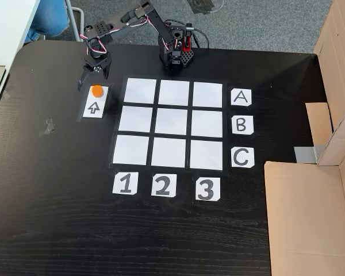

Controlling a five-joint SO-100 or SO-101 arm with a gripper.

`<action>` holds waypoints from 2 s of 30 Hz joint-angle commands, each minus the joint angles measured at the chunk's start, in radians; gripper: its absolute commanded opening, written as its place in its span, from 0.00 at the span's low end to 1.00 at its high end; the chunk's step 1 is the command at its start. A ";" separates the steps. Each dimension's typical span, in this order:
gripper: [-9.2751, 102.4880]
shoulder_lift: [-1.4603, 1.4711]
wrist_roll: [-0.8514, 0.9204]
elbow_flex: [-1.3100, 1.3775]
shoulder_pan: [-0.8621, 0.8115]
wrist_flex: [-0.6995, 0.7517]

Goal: Pick up the round, orange token and place it in the grid on square B3.

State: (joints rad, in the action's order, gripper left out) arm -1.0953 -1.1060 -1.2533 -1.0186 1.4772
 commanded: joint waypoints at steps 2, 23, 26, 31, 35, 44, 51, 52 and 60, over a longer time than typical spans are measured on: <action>0.60 0.006 -0.029 0.041 0.021 -0.018; 0.60 0.117 -0.094 0.129 0.066 -0.040; 0.60 0.130 -0.095 0.144 0.069 -0.040; 0.60 0.140 -0.101 0.160 0.078 -0.041; 0.55 0.140 -0.100 0.160 0.086 -0.043; 0.07 0.144 -0.043 0.149 0.091 -0.046; 0.07 0.127 -0.040 0.146 0.080 -0.048; 0.07 0.117 -0.038 0.146 0.077 -0.049; 0.07 -0.149 0.023 0.066 0.109 -0.052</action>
State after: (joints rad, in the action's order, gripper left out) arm -1.0830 -1.1106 -1.1551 -0.9296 1.4373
